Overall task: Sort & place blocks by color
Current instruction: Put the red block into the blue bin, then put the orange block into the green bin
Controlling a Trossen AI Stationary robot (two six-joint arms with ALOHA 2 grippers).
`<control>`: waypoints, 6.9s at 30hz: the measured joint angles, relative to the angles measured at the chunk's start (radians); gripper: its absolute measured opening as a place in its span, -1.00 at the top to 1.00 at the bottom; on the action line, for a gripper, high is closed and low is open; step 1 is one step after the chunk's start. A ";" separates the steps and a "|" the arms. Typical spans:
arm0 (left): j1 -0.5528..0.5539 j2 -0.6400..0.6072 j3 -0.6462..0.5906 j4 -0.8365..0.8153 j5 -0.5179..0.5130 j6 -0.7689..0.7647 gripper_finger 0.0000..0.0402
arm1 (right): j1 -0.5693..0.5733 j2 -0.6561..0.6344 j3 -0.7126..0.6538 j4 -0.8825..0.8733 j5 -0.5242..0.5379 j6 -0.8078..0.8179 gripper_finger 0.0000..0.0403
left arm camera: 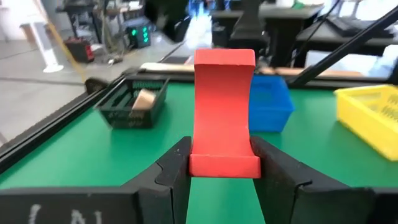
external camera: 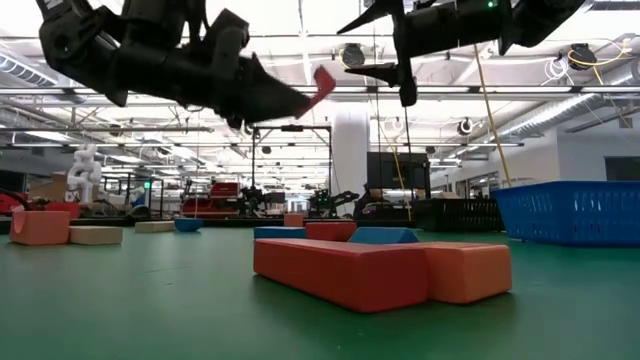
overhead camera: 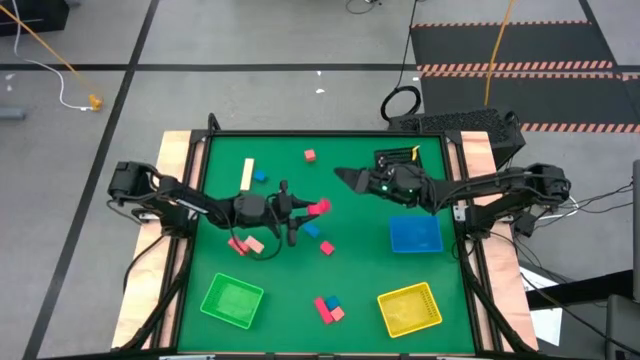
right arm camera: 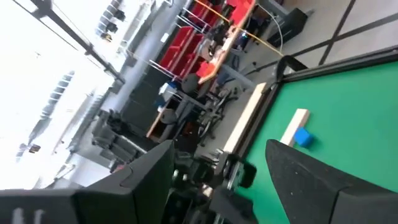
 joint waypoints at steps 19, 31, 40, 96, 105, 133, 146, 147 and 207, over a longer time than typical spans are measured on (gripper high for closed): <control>-0.040 0.000 0.241 -0.394 -0.081 0.070 0.29 | 0.054 0.092 0.000 -0.140 -0.235 0.223 -0.23; 0.013 -0.001 0.242 -0.448 -0.087 0.011 0.28 | 0.061 0.118 0.000 -0.122 -0.234 0.176 -0.20; 0.012 -0.001 0.242 -0.448 -0.093 0.020 0.28 | 0.057 0.118 0.000 -0.141 -0.232 0.176 0.31; -0.029 0.000 0.241 -0.691 -0.305 -0.127 0.01 | 0.206 -0.385 0.000 -1.569 -0.409 0.645 0.44; -0.026 0.000 0.241 -0.801 -0.305 -0.157 0.07 | 0.206 -0.386 0.000 -1.594 -0.419 0.631 -0.23; -0.047 -0.253 0.241 -1.779 0.072 -0.289 0.07 | 0.201 -0.373 0.000 -1.019 -0.305 0.217 -0.43; -0.269 -0.243 0.241 -1.930 0.130 -0.237 0.07 | 0.196 -0.338 -0.051 -0.977 -0.312 0.107 -0.43; -0.281 -0.241 0.240 -1.922 0.133 -0.237 0.07 | 0.196 -0.338 -0.054 -0.977 -0.312 0.103 -0.43; -0.337 -0.078 0.239 -1.769 0.114 -0.471 0.07 | 0.196 -0.338 -0.114 -0.831 -0.318 0.023 -0.43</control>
